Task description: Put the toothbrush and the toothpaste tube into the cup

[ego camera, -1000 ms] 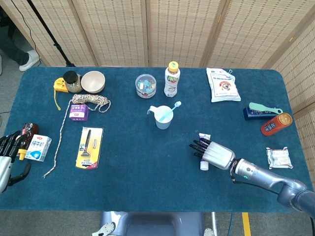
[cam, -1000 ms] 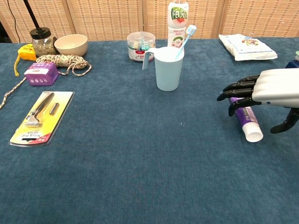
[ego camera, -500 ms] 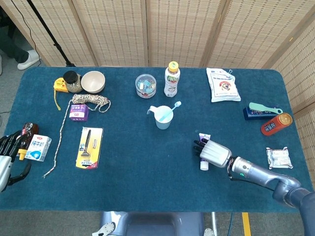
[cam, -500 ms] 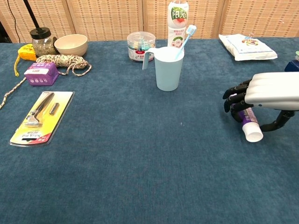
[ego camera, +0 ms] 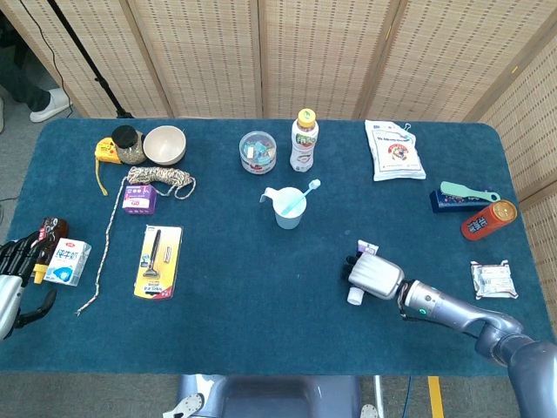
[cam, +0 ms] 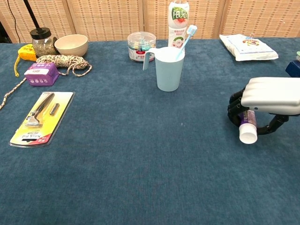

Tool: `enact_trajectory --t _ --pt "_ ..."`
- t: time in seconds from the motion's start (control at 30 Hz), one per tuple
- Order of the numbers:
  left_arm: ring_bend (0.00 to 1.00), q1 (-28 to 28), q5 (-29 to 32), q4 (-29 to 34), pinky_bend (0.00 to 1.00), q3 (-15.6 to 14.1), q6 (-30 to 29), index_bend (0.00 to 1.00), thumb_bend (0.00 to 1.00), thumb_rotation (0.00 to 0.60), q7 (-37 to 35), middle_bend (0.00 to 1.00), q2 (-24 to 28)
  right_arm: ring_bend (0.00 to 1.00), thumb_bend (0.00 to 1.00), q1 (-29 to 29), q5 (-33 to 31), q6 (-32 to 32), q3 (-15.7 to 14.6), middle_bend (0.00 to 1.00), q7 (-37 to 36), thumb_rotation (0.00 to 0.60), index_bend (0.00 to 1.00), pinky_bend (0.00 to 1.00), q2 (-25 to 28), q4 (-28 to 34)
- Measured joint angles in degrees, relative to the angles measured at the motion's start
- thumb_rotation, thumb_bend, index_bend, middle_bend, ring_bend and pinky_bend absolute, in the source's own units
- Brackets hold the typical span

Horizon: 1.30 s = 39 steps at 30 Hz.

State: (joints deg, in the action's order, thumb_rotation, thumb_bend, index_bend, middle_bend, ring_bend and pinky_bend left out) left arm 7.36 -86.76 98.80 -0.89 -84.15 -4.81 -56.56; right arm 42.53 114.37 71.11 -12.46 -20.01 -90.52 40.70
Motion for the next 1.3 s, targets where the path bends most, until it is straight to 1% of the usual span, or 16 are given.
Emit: enact_trajectory --t 0.13,0.27,0.37,0.47,0.57,0.67,0.7,0.83,0.9,1.0,1.3 --pt "0.0 -0.03 -0.15 0.0 0.0 0.11 0.3 0.0 0.37 0.6 -0.15 0.0 0.06 0.38 0.42 -0.69 -1.61 2.65 0.6 0.5 -3.03 0.6 0.64 0.55 0.24 0.41" --pt "0.0 -0.02 -0.39 0.05 0.0 0.13 0.63 0.0 0.37 0.6 -0.36 0.0 0.15 0.38 0.42 -1.3 -3.84 4.36 1.85 0.5 -6.01 0.6 0.64 0.55 1.4 3.43" --pt "0.0 -0.03 -0.6 0.09 0.0 0.14 0.82 0.0 0.37 0.6 -0.46 0.0 0.2 0.38 0.42 -1.59 -5.97 4.76 3.03 0.5 -8.14 0.6 0.64 0.55 2.87 7.58" --pt "0.0 -0.03 -0.87 0.12 0.0 0.1 1.04 0.0 0.37 0.6 -0.64 0.0 0.29 0.38 0.43 -1.7 -8.65 4.65 4.6 0.5 -10.96 0.6 0.64 0.55 4.92 13.31" --pt "0.0 -0.08 -0.97 0.11 0.0 0.15 1.1 0.0 0.37 0.6 -0.85 0.0 0.37 0.38 0.44 -1.56 -11.68 3.82 6.5 0.51 -12.81 0.6 0.64 0.55 7.52 20.46" --pt "0.0 -0.09 -1.13 0.06 0.0 0.18 1.23 0.0 0.37 0.6 -1.1 0.0 0.44 0.38 0.44 -1.18 -15.4 2.23 9.04 0.51 -13.51 0.6 0.64 0.55 10.33 28.09" --pt "0.0 -0.08 -1.19 0.04 0.0 0.18 1.27 0.0 0.37 0.6 -1.2 0.0 0.47 0.38 0.44 -0.91 -17.14 1.38 10.37 0.51 -13.43 0.6 0.64 0.55 11.38 30.83" --pt "0.0 -0.13 -1.43 -0.11 0.0 0.19 1.35 0.0 0.37 0.6 -1.7 0.0 0.62 0.38 0.44 0.24 -22.63 -1.71 15.24 0.51 -12.12 0.6 0.64 0.55 13.76 37.13" --pt "0.0 -0.15 -1.49 -0.19 0.0 0.22 1.36 0.0 0.37 0.6 -2.03 0.0 0.7 0.38 0.44 1.0 -24.9 -2.98 17.58 0.51 -10.82 0.6 0.64 0.55 14.38 39.4" --pt "0.0 -0.18 -1.62 -0.34 0.0 0.27 1.33 0.0 0.37 0.6 -2.53 0.0 0.81 0.38 0.44 2.07 -27.32 -4.42 20.24 0.51 -8.55 0.6 0.64 0.55 14.82 41.66" --pt "0.0 -0.47 -2.2 -1.24 0.0 0.38 0.85 0.0 0.37 0.6 -4.69 0.0 1.22 0.38 0.44 5.33 -35.74 -8.02 27.9 0.51 -1.58 0.6 0.64 0.55 14.2 45.45"
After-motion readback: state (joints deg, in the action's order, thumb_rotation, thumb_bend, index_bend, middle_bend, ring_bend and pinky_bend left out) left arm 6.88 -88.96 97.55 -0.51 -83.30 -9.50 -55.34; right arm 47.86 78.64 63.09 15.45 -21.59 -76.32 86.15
